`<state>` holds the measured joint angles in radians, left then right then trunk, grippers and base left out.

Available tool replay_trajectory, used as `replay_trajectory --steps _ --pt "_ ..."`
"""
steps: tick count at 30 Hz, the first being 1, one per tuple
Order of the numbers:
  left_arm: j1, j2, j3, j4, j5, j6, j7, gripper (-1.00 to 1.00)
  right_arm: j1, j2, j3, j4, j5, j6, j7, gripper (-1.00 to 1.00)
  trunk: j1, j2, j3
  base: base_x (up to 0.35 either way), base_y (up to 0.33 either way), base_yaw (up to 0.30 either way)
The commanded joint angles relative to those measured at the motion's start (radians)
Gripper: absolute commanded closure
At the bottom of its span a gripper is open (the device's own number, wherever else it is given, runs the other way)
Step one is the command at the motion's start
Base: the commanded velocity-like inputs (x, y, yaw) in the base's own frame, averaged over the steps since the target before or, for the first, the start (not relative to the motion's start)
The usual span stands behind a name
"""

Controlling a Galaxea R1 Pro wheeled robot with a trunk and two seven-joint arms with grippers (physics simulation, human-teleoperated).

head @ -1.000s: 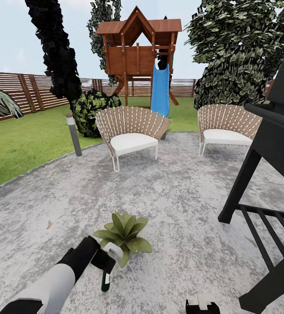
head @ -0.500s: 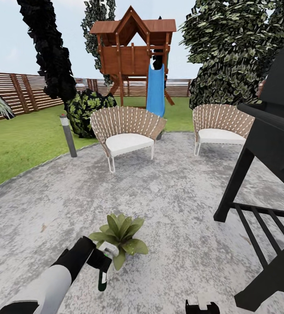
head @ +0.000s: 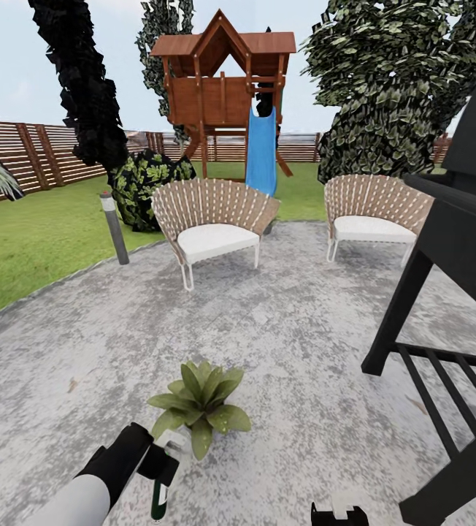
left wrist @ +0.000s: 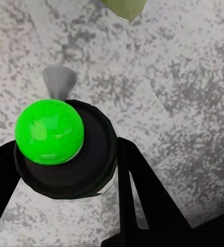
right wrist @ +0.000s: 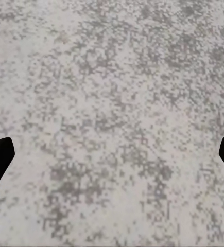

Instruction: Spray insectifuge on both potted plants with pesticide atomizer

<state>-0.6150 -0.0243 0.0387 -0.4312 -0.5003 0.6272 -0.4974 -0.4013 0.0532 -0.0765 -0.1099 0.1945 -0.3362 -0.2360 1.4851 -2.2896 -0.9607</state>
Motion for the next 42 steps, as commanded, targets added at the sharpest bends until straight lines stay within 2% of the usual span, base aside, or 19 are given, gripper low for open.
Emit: replay_trajectory --steps 1,6,12,24,27,29,31,42 --pt "0.000 -0.001 0.004 -0.002 -0.003 0.003 -0.008 1.00 -0.001 0.001 -0.008 0.001 0.010 -0.003 -0.003 -1.00 0.000 0.000 -0.001 0.027 0.016 0.000" --pt "0.000 -0.001 0.001 -0.003 0.010 0.003 -0.009 1.00 -0.001 0.001 -0.008 0.001 0.010 -0.003 -0.003 -1.00 0.000 0.000 -0.001 0.018 0.004 0.000" --pt "0.000 -0.004 0.002 -0.003 0.011 0.003 -0.009 1.00 -0.001 0.001 -0.008 0.001 0.010 -0.003 -0.003 -1.00 0.000 0.000 -0.001 0.186 0.000 0.000" --pt "0.000 0.001 0.004 -0.003 0.011 0.003 -0.008 1.00 -0.001 0.001 -0.009 0.000 0.010 -0.003 -0.005 -1.00 0.000 0.000 -0.001 -0.019 0.025 -0.019" --pt "0.000 0.001 0.021 -0.003 0.011 0.002 -0.008 1.00 -0.001 0.001 -0.009 0.000 0.010 -0.003 -0.005 -1.00 0.000 0.000 -0.001 -0.207 0.206 -0.210" --pt "0.000 0.001 0.056 -0.003 0.010 0.000 -0.008 1.00 -0.001 0.001 -0.009 -0.001 0.010 -0.003 -0.005 -1.00 0.000 0.000 -0.001 -0.097 0.274 -0.059" --pt "0.000 0.001 0.065 -0.003 0.010 -0.001 -0.007 1.00 -0.001 0.001 -0.009 -0.001 0.010 -0.003 -0.004 -1.00 0.000 0.000 -0.001 -0.034 0.295 -0.021" --pt "0.000 -0.005 0.061 -0.002 0.007 -0.001 -0.007 1.00 -0.001 0.001 -0.009 -0.001 0.010 -0.003 -0.005 -1.00 0.000 0.000 -0.001 -0.003 0.245 -0.002"
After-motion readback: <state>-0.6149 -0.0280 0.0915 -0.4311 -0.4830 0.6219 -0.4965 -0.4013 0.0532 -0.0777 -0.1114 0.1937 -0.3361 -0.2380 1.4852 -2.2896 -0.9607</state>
